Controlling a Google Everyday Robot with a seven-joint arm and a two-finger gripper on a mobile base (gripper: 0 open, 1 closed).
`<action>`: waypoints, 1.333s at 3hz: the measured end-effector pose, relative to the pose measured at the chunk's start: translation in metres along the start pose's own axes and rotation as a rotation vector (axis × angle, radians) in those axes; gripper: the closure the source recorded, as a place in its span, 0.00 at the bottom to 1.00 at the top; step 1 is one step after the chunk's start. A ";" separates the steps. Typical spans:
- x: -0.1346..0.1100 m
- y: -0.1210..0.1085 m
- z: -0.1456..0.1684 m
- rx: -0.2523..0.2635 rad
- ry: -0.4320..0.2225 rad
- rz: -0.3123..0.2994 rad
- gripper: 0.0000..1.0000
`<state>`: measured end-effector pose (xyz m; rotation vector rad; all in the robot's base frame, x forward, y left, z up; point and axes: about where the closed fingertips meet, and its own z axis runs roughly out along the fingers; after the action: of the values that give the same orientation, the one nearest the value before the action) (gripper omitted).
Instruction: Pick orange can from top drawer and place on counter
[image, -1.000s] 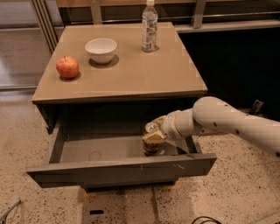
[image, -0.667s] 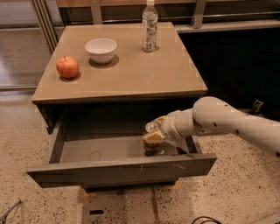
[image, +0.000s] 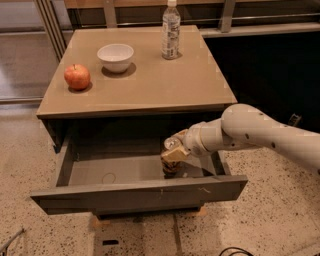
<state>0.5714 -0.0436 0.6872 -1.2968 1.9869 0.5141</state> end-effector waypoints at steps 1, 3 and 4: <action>-0.035 0.005 -0.025 -0.043 -0.024 -0.011 1.00; -0.159 0.022 -0.125 -0.049 -0.053 -0.034 1.00; -0.159 0.022 -0.125 -0.049 -0.053 -0.034 1.00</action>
Offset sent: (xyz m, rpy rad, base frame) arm -0.0282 0.0235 0.1778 0.0787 0.0597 0.0975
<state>0.5497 -0.0159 0.8879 -1.3306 1.9167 0.5785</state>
